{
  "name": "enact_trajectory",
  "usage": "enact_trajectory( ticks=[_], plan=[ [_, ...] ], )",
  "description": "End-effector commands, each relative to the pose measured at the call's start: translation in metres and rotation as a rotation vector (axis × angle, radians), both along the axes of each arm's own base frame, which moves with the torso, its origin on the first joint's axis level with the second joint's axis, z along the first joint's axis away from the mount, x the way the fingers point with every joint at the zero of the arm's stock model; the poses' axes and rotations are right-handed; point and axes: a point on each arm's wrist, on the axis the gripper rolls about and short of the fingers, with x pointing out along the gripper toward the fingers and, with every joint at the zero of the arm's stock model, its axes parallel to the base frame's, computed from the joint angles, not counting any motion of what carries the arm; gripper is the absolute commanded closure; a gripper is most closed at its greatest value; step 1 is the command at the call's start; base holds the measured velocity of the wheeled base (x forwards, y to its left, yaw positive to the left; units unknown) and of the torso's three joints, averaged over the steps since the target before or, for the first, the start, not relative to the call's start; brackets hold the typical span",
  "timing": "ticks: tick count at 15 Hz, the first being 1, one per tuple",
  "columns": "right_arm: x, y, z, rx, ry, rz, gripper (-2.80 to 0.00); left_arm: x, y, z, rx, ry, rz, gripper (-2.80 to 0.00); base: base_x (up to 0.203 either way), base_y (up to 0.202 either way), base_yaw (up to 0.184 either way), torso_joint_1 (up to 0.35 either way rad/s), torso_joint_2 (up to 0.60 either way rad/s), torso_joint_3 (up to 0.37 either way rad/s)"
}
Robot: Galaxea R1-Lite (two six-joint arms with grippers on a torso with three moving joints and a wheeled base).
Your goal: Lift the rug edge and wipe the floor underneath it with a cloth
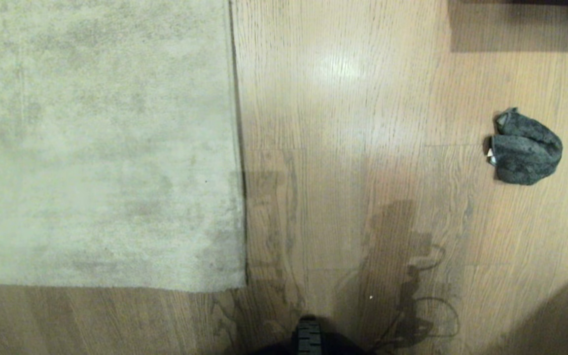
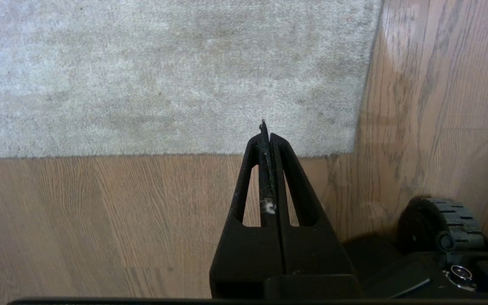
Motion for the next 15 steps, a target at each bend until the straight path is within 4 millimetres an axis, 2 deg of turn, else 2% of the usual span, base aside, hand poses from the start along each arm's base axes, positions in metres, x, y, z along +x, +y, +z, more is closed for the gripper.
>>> enact_trajectory(
  ticks=[1,15],
  plan=[
    [0.0003,0.0,0.0002,0.0,0.003,0.001,0.0,0.0001,0.0,0.0,0.0,0.001,0.0,0.0,0.0,0.0,0.0,0.0,0.0,0.0],
    [0.0001,0.0001,0.0001,0.0,0.001,-0.004,0.0,0.0001,0.0,0.0,0.0,0.001,0.0,0.0,0.0,0.0,0.0,0.0,0.0,0.0]
  ],
)
